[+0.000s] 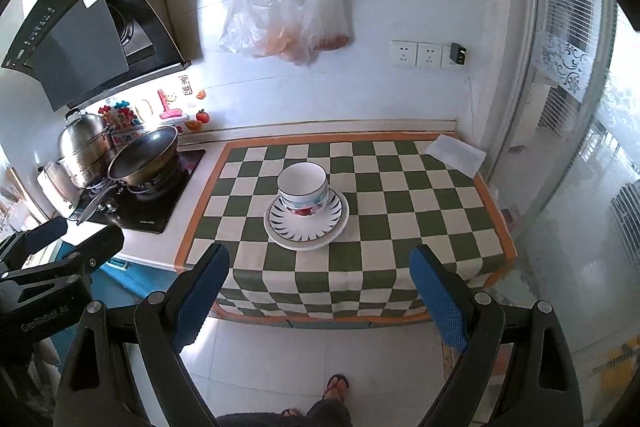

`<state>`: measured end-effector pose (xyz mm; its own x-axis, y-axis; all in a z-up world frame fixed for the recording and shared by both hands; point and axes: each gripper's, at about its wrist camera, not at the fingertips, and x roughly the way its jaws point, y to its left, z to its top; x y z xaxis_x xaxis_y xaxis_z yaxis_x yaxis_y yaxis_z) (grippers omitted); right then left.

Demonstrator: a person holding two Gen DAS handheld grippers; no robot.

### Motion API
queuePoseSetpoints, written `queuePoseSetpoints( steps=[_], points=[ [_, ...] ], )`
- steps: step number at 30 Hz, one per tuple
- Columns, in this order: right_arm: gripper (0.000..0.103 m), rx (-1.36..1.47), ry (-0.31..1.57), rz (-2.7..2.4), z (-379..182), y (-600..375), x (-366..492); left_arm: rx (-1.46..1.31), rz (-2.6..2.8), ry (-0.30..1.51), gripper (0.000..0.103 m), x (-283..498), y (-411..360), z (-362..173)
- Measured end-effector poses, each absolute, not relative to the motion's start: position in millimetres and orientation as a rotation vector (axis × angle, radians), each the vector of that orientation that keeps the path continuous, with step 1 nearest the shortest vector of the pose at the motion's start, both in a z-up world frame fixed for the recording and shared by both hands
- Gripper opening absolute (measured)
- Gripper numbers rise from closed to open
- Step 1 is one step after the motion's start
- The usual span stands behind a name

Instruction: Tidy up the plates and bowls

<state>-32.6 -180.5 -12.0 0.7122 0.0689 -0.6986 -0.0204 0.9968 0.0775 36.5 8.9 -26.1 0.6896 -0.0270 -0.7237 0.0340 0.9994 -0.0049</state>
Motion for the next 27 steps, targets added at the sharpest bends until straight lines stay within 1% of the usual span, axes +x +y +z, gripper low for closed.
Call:
queuePoseSetpoints(
  steps=[7, 27],
  points=[
    [0.094, 0.048, 0.802, 0.048, -11.4, -176.6, -41.8, 0.003, -0.009, 0.841, 0.097, 35.1, 14.3, -29.4],
    [0.094, 0.061, 0.797, 0.033, -10.0, -175.6, -33.1, 0.003, -0.005, 0.843, 0.097, 30.5, 17.7, -27.3]
  ],
)
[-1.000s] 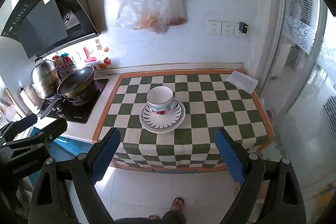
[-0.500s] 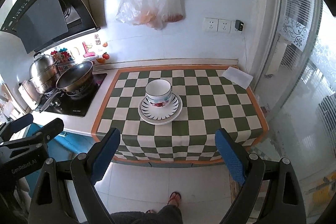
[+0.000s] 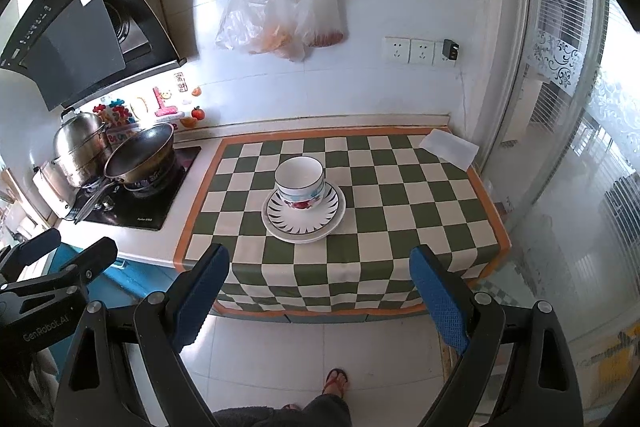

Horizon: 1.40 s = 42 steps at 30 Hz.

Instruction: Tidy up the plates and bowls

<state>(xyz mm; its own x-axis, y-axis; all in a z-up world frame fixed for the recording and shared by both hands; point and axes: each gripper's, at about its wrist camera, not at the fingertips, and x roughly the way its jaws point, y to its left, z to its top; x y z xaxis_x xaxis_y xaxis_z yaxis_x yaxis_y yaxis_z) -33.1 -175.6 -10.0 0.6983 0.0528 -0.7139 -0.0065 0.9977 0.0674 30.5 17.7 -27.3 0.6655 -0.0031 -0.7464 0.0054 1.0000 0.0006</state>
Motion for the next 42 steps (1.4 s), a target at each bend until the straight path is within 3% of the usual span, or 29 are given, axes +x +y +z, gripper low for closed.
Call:
queuePoseSetpoints(
  steps=[38, 42],
  points=[
    [0.094, 0.065, 0.8, 0.009, -11.1, -169.2, -38.6, -0.002, 0.008, 0.825, 0.097, 23.5, 10.4, -28.3],
    [0.094, 0.064, 0.8, 0.009, -11.1, -169.5, -38.6, -0.002, 0.011, 0.81, 0.103, 21.0, 13.2, -23.8]
  ],
)
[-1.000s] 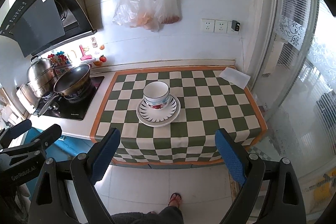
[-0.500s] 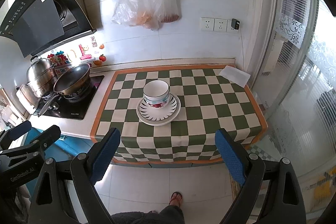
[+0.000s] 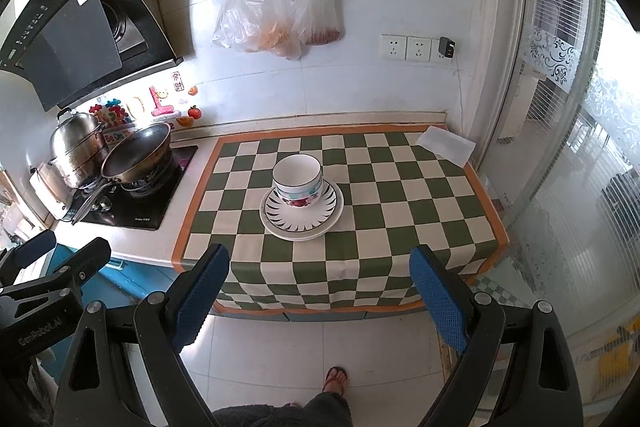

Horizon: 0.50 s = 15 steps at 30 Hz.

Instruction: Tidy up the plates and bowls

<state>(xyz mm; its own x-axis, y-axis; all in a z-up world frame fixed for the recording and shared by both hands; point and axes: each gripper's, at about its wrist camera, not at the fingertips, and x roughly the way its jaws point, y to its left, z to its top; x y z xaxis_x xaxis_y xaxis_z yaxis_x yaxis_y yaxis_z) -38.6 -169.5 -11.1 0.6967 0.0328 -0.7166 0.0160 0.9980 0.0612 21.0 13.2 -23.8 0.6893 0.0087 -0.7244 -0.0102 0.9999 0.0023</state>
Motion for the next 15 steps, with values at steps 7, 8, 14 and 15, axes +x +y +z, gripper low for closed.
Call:
queuePoseSetpoints(
  steps=[7, 8, 14, 15],
  points=[
    [0.095, 0.064, 0.796, 0.004, -10.2, -168.0, -38.4, -0.015, 0.006, 0.795, 0.103, 20.1, 17.2, -20.3],
    [0.095, 0.065, 0.795, 0.003, -10.3, -168.1, -38.1, -0.02, 0.006, 0.796, 0.103, 20.2, 17.1, -19.8],
    [0.095, 0.067, 0.792, -0.009, -8.5, -166.6, -38.3, -0.023, 0.01, 0.798, 0.103, 21.1, 15.2, -18.8],
    [0.095, 0.066, 0.791, -0.01, -8.2, -166.4, -39.0, -0.025, 0.011, 0.798, 0.103, 20.6, 15.1, -19.3]
  ],
)
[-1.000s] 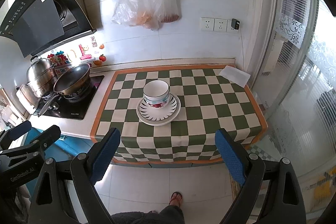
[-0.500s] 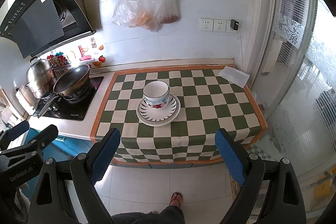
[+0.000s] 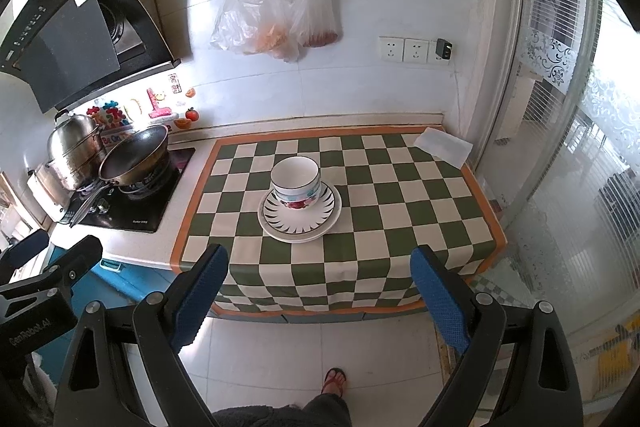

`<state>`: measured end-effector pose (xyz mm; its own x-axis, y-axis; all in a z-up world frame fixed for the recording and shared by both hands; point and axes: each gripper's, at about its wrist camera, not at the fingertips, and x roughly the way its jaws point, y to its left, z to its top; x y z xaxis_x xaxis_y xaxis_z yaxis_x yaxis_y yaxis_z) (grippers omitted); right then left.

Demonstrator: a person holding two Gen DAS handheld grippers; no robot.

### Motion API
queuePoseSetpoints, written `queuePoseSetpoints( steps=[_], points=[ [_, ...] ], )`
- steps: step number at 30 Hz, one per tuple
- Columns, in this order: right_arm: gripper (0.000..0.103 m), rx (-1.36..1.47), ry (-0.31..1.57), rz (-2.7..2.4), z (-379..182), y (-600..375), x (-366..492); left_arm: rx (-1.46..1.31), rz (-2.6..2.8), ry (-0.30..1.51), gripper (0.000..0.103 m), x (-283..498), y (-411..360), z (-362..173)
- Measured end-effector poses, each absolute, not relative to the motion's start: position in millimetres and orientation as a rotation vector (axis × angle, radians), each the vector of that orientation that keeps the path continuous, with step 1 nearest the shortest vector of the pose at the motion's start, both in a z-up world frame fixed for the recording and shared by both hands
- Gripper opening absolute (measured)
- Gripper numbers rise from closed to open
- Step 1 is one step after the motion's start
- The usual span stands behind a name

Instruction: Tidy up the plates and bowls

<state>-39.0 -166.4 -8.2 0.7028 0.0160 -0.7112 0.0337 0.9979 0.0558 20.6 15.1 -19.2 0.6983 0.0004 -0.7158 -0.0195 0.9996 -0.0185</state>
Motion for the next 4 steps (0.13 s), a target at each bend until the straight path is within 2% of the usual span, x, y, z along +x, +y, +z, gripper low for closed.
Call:
queuePoseSetpoints(
  steps=[4],
  points=[
    [0.095, 0.067, 0.791, -0.013, -7.7, -165.2, -39.2, -0.029, 0.005, 0.802, 0.103, 21.0, 15.7, -19.6]
  ],
)
